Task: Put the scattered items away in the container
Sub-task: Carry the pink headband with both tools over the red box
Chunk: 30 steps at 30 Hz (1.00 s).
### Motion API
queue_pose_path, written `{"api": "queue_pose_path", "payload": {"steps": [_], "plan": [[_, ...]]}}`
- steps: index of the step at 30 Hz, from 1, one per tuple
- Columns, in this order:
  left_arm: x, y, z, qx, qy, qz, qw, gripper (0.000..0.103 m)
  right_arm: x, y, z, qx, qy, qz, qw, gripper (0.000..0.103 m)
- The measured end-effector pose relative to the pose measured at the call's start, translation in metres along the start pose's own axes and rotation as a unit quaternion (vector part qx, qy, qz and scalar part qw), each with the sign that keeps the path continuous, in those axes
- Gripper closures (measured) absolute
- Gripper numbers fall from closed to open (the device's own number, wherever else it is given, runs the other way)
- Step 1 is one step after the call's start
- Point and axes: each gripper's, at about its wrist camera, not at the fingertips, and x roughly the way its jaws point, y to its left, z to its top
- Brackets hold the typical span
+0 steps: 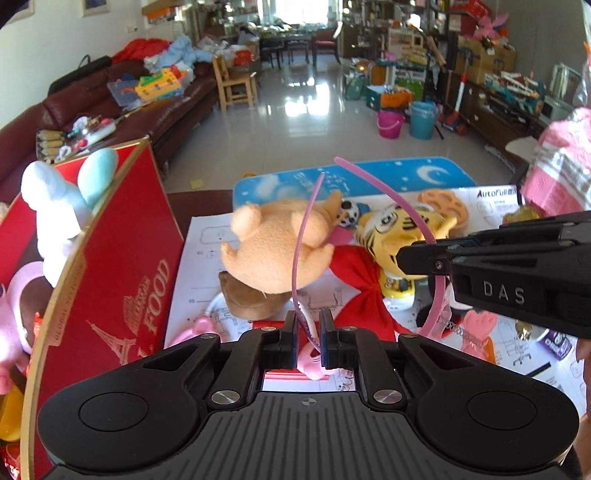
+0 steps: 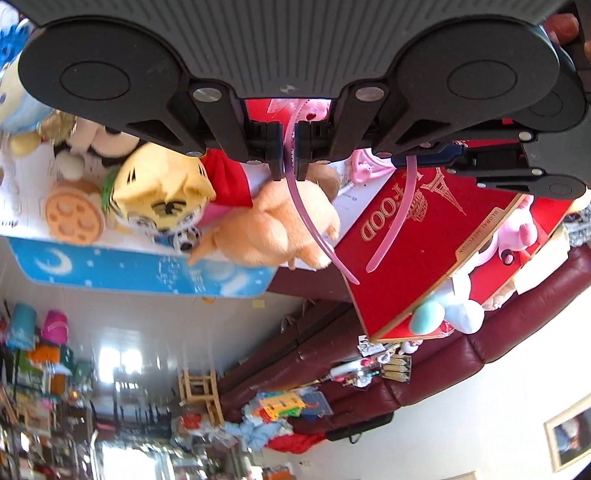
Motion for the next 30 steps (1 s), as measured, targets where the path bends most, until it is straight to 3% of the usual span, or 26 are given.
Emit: {"api": "queue_pose_path", "payload": {"steps": [10,17,24,30], "plan": [[-0.019,0.025,0.005,-0.019,-0.031,0.004,0.9993,0.097,0.001,0.028,0.017,-0.043,-0.008,-0.008,0.999,0.098],[-0.059,0.067,0.020,-0.074,-0.093,0.015,0.9928,0.097,-0.012,0.076,0.061,-0.105,-0.053,-0.003,0.993,0.098],[-0.126,0.148,0.026,-0.150,-0.175,0.076,0.9702,0.097,-0.011,0.164,0.112,-0.184,-0.107,0.047,0.976,0.098],[-0.163,0.213,0.002,-0.218,-0.186,0.168,0.9431,0.096,0.014,0.255,0.127,-0.247,-0.110,0.124,0.955,0.098]]}}
